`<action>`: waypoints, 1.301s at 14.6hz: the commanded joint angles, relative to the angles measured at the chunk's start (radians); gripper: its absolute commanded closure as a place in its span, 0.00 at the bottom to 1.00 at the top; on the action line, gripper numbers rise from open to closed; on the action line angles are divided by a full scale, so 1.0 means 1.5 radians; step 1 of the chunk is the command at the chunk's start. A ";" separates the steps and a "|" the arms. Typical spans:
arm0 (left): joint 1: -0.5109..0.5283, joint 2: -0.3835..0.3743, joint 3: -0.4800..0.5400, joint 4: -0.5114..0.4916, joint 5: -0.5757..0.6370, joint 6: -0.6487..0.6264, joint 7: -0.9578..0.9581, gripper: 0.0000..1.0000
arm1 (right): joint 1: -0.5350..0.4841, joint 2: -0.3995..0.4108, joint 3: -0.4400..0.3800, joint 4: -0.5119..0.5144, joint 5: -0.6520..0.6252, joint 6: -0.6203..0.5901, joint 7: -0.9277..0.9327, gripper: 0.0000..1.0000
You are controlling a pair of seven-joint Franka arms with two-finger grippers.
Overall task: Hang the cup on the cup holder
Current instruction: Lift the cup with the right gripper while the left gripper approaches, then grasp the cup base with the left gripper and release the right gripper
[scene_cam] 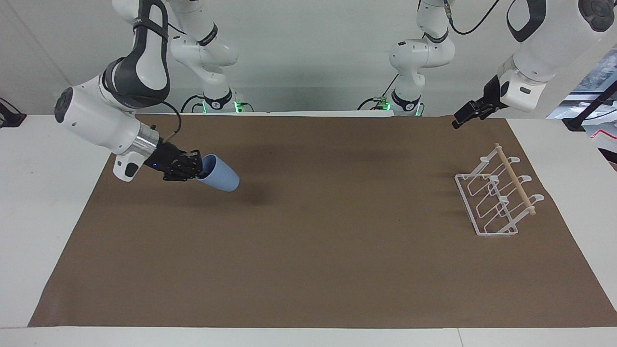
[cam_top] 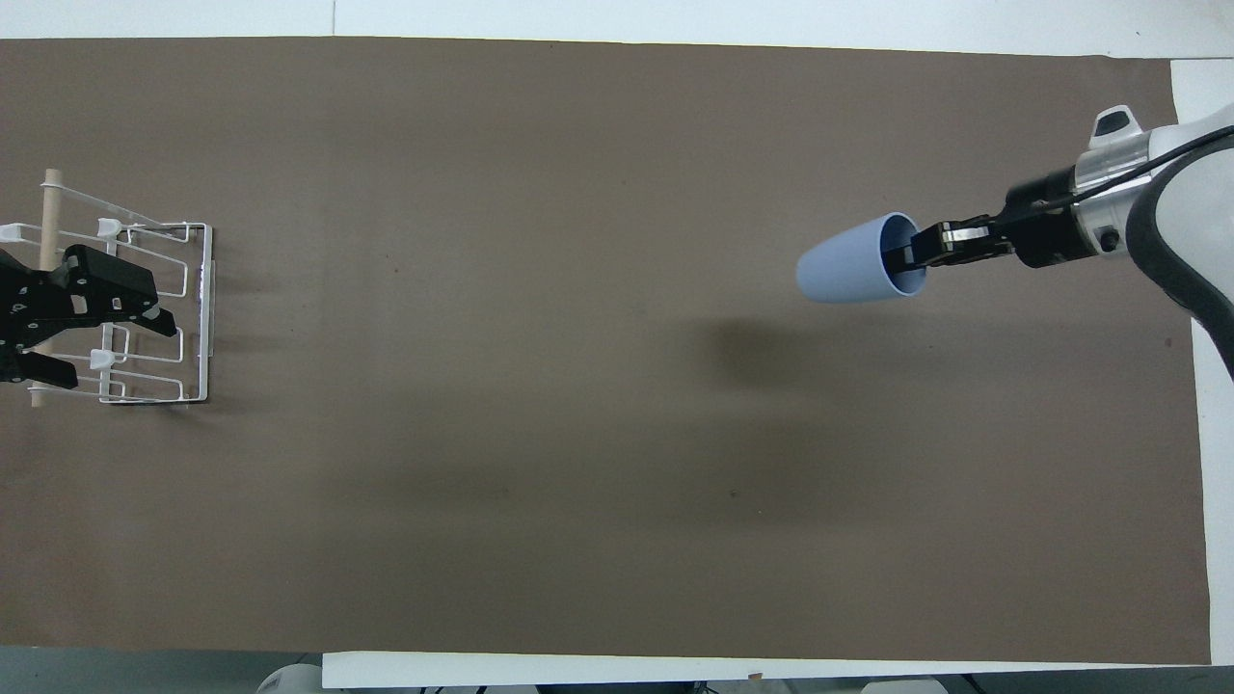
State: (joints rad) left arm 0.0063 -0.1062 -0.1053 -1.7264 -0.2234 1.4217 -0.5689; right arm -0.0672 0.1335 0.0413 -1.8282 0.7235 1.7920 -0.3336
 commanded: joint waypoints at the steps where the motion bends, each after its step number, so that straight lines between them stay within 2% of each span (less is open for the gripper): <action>1: -0.031 -0.026 -0.015 -0.032 -0.069 0.044 -0.220 0.00 | 0.067 0.003 0.007 0.003 0.147 0.008 0.132 0.99; 3: -0.057 -0.025 -0.055 -0.032 -0.084 0.092 -0.427 0.00 | 0.119 0.003 0.007 0.003 0.227 0.059 0.208 0.98; 4: -0.057 -0.024 -0.070 -0.032 -0.121 0.122 -0.511 0.00 | 0.149 0.003 0.007 0.003 0.254 0.082 0.227 0.98; 6: -0.058 -0.023 -0.100 -0.033 -0.162 0.152 -0.598 0.00 | 0.204 0.004 0.007 0.003 0.305 0.153 0.284 0.98; 8: -0.058 -0.020 -0.112 -0.033 -0.203 0.173 -0.714 0.00 | 0.270 0.007 0.007 0.002 0.321 0.227 0.333 0.98; 13: -0.067 0.017 -0.159 -0.046 -0.216 0.302 -0.781 0.00 | 0.383 0.011 0.007 -0.002 0.331 0.354 0.418 0.99; 17: -0.067 0.019 -0.173 -0.083 -0.215 0.358 -0.777 0.00 | 0.394 0.012 0.007 -0.001 0.332 0.358 0.433 0.99; 19: -0.067 0.036 -0.173 -0.090 -0.214 0.387 -0.773 0.00 | 0.394 0.012 0.007 -0.003 0.331 0.358 0.437 0.99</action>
State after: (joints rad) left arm -0.0884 -0.0665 -0.3581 -1.8223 -0.5327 1.9434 -1.7227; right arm 0.5205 0.1601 0.0506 -1.8381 1.1975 2.3295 0.3102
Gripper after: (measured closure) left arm 0.000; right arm 0.956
